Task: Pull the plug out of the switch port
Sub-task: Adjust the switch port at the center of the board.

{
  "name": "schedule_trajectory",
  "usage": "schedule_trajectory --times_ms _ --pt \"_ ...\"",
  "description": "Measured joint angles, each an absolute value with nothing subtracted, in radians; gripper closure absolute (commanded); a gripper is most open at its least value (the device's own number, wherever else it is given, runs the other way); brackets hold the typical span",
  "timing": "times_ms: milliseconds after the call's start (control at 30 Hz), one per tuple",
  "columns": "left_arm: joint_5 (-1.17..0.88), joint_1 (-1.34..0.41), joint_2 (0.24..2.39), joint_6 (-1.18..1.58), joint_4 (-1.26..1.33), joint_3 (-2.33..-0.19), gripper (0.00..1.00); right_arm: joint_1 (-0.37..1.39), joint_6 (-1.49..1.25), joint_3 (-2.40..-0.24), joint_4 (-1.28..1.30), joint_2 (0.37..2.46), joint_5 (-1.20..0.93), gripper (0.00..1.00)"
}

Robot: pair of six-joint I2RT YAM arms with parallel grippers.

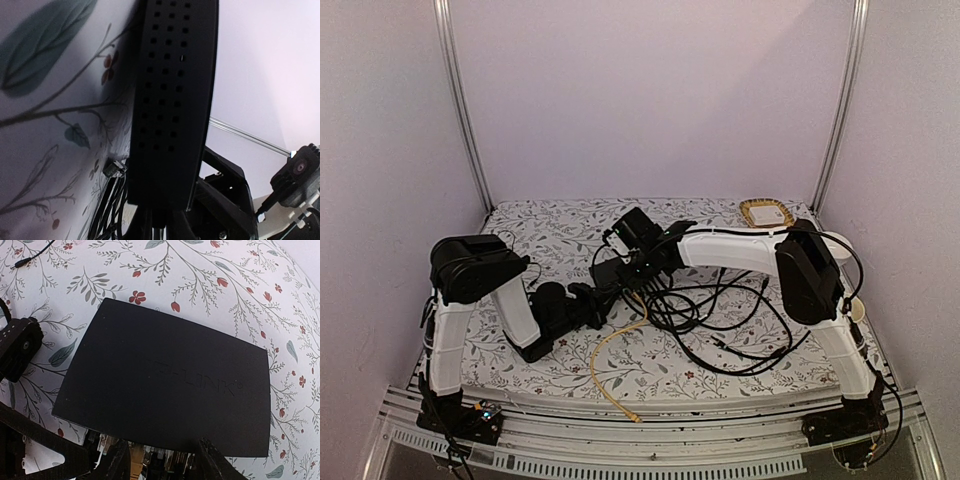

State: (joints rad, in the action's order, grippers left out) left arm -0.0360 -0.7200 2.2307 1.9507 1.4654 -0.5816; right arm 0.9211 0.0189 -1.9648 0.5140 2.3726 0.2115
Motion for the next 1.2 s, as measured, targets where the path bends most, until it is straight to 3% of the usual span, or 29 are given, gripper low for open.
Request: schedule_trajectory --times_ms 1200 --pt "0.03 -0.752 2.239 1.913 1.48 -0.579 1.0 0.916 0.019 -1.989 0.533 2.384 0.204 0.52"
